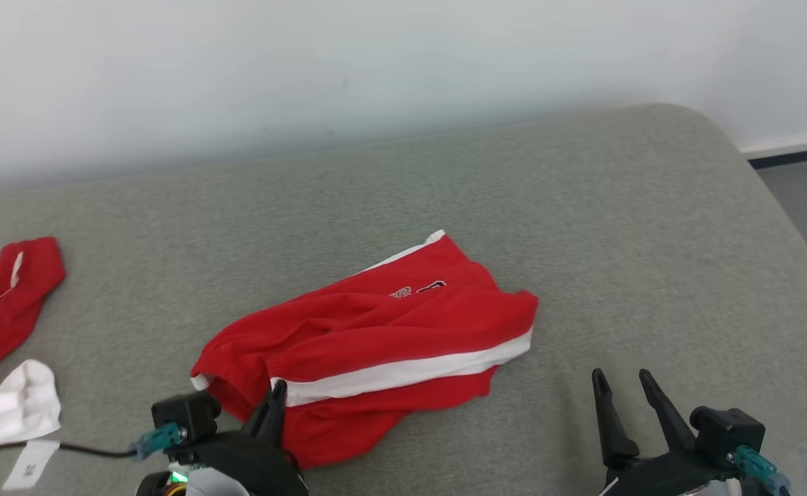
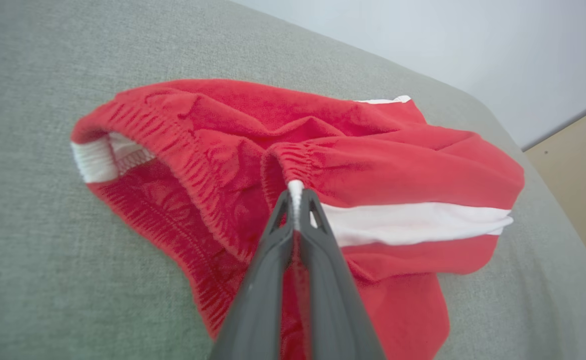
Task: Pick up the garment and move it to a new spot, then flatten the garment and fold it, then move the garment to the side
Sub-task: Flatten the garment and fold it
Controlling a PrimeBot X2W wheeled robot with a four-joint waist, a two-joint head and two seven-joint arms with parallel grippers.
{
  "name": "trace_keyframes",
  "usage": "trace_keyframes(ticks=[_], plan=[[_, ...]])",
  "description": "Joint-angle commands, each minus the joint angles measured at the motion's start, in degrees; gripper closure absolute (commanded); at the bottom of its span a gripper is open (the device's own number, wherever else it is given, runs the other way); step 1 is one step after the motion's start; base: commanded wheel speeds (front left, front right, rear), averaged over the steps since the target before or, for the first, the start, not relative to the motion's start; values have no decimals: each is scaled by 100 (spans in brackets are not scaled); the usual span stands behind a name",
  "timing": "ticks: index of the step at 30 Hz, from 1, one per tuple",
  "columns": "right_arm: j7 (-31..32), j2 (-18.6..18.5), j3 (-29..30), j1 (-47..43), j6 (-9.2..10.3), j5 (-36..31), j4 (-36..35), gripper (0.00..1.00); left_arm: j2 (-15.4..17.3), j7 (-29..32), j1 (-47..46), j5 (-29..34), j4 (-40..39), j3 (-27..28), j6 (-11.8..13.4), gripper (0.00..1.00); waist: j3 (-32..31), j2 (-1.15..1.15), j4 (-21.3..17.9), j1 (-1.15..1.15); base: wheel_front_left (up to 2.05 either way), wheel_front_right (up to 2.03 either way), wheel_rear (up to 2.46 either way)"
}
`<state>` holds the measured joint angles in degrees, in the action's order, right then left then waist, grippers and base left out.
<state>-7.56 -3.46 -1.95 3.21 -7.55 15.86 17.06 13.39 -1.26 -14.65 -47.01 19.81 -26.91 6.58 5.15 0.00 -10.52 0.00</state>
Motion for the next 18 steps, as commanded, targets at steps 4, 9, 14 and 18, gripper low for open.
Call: trace_keyframes(ticks=[4, 9, 14, 18], plan=[[85, -39, 70, -51, 11, -81, -136, 0, 19, -173, 363, -79, -400, 55, 61, 100, -24, 0, 370, 0, 0, 0, 0], [130, -56, 109, -81, 11, -93, -228, 0, 62, -331, 573, -85, -544, 189, 264, 100, -41, 0, 491, 0, 0, 0, 0], [188, -47, 120, -107, 11, -118, -293, 0, 92, -615, 710, -96, -782, 388, 354, 100, -72, 0, 613, 0, 0, 0, 0], [233, -34, 77, -97, 11, -112, -327, 0, 39, -777, 619, -81, -985, 428, 323, 100, -102, 0, 669, 0, 0, 0, 0]])
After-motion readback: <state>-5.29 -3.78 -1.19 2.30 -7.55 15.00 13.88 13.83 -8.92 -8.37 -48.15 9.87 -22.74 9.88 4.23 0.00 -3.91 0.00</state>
